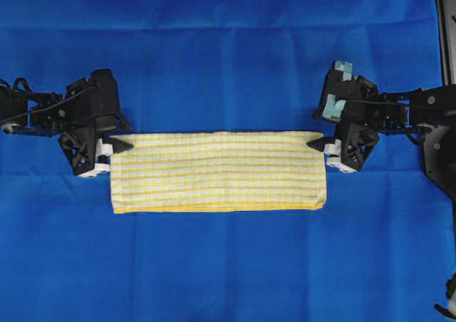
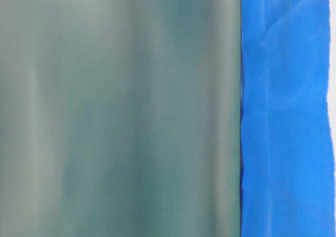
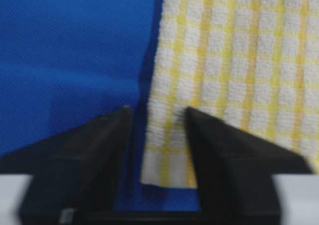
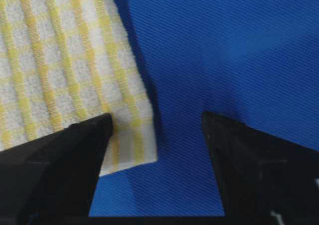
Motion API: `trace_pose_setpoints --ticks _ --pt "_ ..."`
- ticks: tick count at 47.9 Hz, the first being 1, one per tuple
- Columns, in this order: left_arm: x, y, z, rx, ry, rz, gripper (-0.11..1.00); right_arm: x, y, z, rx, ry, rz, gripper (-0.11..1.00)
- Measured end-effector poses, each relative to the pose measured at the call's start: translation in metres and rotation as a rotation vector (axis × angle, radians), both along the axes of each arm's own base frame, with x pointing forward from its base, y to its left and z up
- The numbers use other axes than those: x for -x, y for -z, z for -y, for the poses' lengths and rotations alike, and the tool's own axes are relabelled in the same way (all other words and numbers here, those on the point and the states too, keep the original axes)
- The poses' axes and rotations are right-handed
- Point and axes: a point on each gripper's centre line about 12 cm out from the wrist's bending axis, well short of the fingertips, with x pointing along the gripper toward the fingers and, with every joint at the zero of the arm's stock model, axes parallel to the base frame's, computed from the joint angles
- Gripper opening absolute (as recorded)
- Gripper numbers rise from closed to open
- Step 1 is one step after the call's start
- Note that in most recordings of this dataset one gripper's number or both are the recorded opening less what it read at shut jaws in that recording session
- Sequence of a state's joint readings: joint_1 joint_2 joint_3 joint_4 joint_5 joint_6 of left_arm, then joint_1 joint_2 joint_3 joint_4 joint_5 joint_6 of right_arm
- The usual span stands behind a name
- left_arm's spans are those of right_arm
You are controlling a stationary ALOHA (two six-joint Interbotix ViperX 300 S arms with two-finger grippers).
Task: Fold the yellow towel.
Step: 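Grasp the folded strip's left and right ends with both grippers, then lift the strip and rotate it vertical, right gripper moving to top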
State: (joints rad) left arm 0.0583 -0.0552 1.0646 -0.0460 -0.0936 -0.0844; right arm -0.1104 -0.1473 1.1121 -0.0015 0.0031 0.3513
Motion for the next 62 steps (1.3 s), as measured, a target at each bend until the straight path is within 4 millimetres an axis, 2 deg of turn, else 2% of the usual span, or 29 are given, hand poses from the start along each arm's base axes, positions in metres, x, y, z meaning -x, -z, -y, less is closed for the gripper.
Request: trace_pose_setpoints --ticks 3,6,9,12,20,26,34,44,56,62 --pt "0.0 0.0 0.0 0.0 0.002 -0.009 0.11 -0.001 0.0 -0.002 -0.001 -0.006 0.003 0.53" --pt "0.0 0.0 0.001 0.001 0.003 -0.014 0.02 -0.001 -0.001 -0.005 -0.001 -0.016 0.005 0.34" --pt "0.0 0.0 0.001 0.002 0.002 -0.021 0.02 -0.002 -0.001 -0.007 0.0 -0.028 0.008 0.16" --pt "0.0 0.0 0.001 0.002 0.004 -0.029 0.02 -0.003 -0.002 -0.01 0.001 -0.04 0.011 0.03" --pt "-0.002 -0.004 0.0 -0.001 0.012 -0.052 0.02 -0.005 -0.005 -0.009 0.001 -0.036 0.025 0.03" --pt "-0.004 -0.014 0.001 0.001 0.015 -0.06 0.02 -0.008 -0.018 -0.009 0.005 -0.037 0.063 0.03" --pt "-0.007 -0.04 0.001 0.009 0.011 -0.044 0.02 -0.007 -0.044 -0.009 0.009 -0.036 0.104 0.03" --pt "-0.01 -0.084 0.008 0.005 0.038 0.047 0.02 -0.001 -0.083 -0.007 0.023 -0.035 0.163 0.03" --pt "0.0 -0.129 0.013 0.004 0.056 0.166 0.02 0.011 -0.125 -0.008 0.05 -0.045 0.26 0.03" --pt "0.006 -0.143 0.014 0.0 0.06 0.214 0.02 0.014 -0.136 -0.008 0.056 -0.045 0.297 0.03"
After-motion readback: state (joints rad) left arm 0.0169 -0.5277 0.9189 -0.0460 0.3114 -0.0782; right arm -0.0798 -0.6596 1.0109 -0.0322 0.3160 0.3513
